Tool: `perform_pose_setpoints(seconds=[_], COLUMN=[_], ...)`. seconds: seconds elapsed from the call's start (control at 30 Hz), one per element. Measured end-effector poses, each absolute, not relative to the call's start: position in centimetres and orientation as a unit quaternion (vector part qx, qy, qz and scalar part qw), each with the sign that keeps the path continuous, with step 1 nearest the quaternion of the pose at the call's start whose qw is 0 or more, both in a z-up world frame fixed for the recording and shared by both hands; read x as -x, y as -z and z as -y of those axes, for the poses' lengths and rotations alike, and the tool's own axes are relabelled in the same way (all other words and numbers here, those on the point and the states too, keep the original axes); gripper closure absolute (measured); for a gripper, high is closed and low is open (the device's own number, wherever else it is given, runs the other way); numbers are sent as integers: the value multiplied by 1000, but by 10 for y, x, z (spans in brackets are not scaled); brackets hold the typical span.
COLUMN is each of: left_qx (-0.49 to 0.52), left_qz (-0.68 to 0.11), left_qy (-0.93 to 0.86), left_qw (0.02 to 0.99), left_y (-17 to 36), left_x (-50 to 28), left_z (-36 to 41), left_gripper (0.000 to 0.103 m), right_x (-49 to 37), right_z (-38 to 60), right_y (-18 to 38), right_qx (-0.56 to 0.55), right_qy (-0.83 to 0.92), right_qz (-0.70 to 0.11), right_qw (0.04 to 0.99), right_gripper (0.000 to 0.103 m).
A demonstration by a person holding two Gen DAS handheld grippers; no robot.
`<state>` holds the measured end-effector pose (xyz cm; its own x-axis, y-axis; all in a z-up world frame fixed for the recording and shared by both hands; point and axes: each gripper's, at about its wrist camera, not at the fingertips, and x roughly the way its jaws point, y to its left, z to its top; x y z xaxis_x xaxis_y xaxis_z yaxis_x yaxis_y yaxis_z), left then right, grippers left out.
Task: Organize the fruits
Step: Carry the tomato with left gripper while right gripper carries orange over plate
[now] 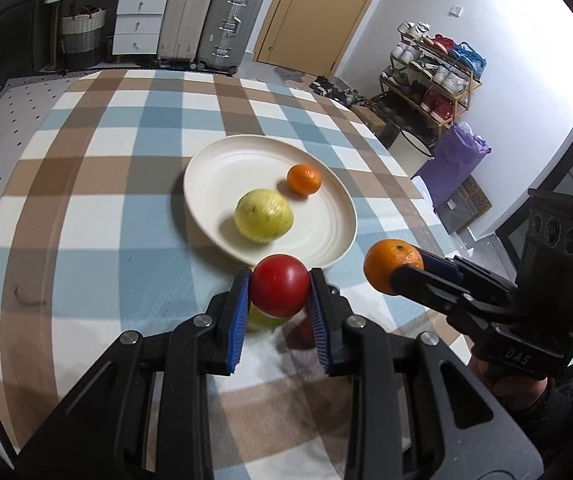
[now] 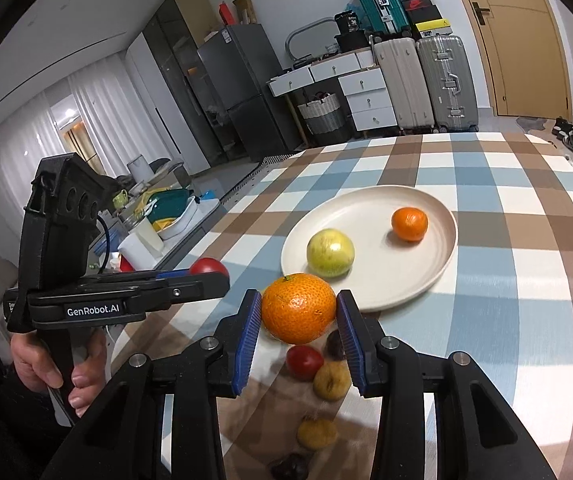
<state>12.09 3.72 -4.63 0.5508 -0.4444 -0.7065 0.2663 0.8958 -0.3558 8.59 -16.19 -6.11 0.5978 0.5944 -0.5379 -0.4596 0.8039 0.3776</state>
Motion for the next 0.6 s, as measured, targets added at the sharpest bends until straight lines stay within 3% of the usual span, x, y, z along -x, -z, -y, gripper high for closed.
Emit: perform_pose_setpoints(seconds=[0.6], left_qx=[97], left_qz=[-445], left_qy=[238], left_qw=[858], left_y=[40], left_x=[-201], left_z=[0], left_gripper=[78], right_x=[-150], right_z=[176], right_y=[63], right_qx=[-120], right_qy=[-282], right_qz=[-355], right_qw=[883], right_gripper=[64])
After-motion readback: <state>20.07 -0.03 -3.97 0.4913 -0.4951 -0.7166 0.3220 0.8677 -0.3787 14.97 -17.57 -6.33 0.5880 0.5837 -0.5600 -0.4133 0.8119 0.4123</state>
